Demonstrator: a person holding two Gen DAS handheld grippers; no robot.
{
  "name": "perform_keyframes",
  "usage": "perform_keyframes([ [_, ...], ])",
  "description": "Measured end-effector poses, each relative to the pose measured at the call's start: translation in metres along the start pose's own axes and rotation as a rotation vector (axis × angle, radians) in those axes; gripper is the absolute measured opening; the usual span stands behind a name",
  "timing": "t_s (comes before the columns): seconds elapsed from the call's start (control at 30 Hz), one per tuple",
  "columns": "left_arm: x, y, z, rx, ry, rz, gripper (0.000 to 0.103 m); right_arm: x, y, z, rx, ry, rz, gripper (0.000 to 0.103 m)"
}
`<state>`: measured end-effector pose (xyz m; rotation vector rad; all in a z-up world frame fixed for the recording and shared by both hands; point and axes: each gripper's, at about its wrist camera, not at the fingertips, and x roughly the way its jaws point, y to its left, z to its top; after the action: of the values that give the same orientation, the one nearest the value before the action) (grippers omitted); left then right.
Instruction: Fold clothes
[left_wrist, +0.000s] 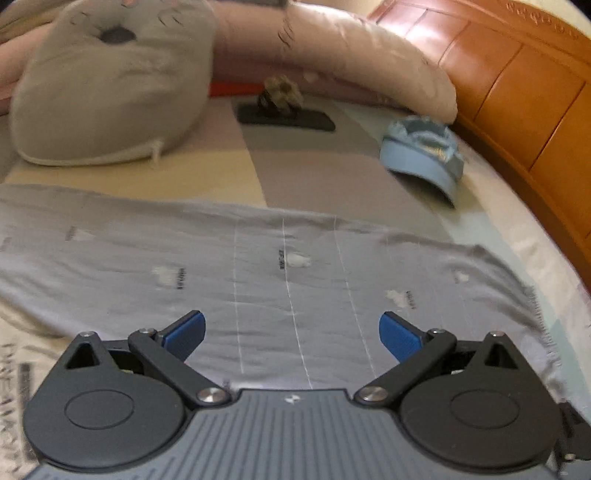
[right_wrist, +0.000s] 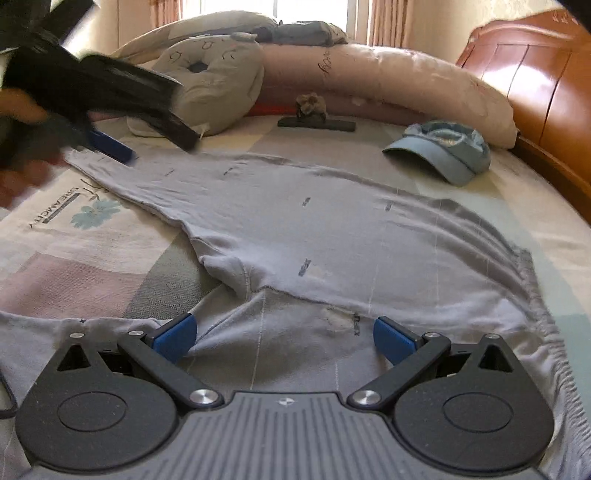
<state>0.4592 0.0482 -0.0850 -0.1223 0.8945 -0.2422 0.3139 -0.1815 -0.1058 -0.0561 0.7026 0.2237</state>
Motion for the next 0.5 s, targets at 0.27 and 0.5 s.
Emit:
perform_keyframes([
  [0.27,-0.008,0.003,-0.037,-0.012,0.021,0.006,0.1,0.001,-0.005,-0.001,0.024,-0.004,0.025,0.103],
  [0.5,-0.019,-0.007,-0.019,-0.023,-0.028,-0.062,0.101,0.001,-0.005,-0.002,0.026,-0.009,0.027,0.103],
])
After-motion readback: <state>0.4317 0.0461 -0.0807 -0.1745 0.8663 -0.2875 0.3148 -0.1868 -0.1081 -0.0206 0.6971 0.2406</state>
